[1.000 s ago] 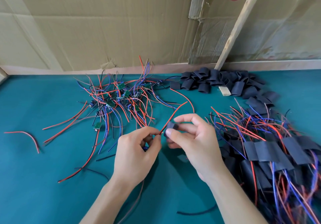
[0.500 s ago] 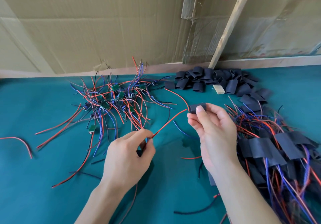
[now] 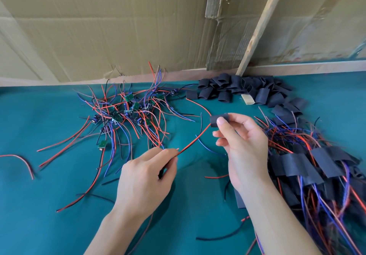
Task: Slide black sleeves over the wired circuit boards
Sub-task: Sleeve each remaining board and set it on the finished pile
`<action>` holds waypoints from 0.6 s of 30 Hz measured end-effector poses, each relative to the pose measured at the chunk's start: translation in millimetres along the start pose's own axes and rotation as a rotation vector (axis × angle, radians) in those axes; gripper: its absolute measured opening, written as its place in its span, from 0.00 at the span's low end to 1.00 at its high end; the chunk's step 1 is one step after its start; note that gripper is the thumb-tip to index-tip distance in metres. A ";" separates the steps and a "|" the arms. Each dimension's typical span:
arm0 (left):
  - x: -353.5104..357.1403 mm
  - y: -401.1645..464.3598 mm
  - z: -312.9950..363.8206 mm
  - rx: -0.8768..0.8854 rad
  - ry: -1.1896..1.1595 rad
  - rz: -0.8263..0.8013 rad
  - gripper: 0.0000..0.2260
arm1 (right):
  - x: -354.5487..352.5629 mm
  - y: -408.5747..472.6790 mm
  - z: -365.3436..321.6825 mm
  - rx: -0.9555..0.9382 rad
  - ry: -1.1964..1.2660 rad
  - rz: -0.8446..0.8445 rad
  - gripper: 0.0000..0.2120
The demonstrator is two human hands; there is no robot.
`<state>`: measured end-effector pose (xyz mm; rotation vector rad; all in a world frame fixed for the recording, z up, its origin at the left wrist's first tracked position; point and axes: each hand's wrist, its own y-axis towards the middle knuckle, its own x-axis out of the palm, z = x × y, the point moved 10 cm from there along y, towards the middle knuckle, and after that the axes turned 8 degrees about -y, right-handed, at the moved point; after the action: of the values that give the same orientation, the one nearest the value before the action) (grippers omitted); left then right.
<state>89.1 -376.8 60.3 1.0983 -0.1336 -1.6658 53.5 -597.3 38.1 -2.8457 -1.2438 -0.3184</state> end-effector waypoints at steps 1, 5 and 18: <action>0.6 -0.2 0.3 0.004 0.005 -0.005 0.05 | -0.6 0.3 -1.0 -0.003 -0.001 0.002 0.04; 1.9 0.3 2.6 0.029 0.026 -0.006 0.05 | -2.5 1.8 -5.1 -0.025 -0.019 0.005 0.04; 3.6 -0.8 5.6 0.073 0.076 -0.028 0.06 | -3.7 5.5 -11.1 -0.070 -0.067 -0.037 0.04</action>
<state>84.6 -381.7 60.9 1.2216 -0.1313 -1.6525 53.1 -604.8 48.6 -2.9182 -1.3240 -0.2754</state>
